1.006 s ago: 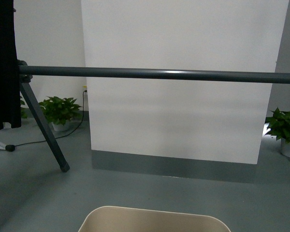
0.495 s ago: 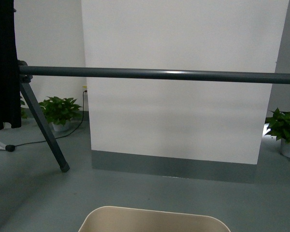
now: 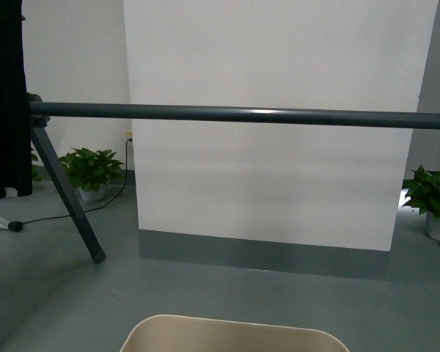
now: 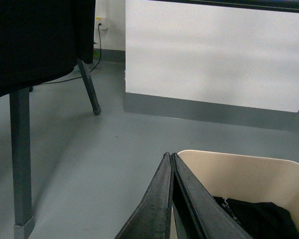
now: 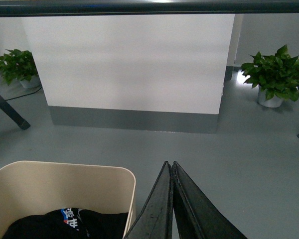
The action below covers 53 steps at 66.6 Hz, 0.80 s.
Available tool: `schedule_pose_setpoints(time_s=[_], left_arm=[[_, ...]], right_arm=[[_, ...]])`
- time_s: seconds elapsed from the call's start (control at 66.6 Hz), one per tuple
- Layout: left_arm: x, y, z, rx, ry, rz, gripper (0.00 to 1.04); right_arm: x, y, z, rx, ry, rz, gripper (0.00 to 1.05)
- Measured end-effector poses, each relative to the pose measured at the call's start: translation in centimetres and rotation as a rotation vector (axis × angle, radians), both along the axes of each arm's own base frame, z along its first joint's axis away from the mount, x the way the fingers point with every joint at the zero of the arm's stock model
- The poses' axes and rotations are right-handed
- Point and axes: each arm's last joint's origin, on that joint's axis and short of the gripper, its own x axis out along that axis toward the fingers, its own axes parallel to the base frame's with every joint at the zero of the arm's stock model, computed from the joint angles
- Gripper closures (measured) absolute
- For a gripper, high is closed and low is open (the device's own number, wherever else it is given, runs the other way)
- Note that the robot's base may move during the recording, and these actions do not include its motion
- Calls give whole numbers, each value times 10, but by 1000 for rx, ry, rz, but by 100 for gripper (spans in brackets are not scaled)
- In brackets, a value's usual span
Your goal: Move hamper under clothes hanger
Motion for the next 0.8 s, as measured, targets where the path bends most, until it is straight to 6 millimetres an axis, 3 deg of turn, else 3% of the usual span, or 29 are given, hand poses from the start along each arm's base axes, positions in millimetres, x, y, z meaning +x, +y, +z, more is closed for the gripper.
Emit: schedule_pose_setpoints(time_s=[0.795], left_arm=[[-18,0,-3,0,23,0,101]], right_arm=[[-17,0,-2,0,17,0,103]])
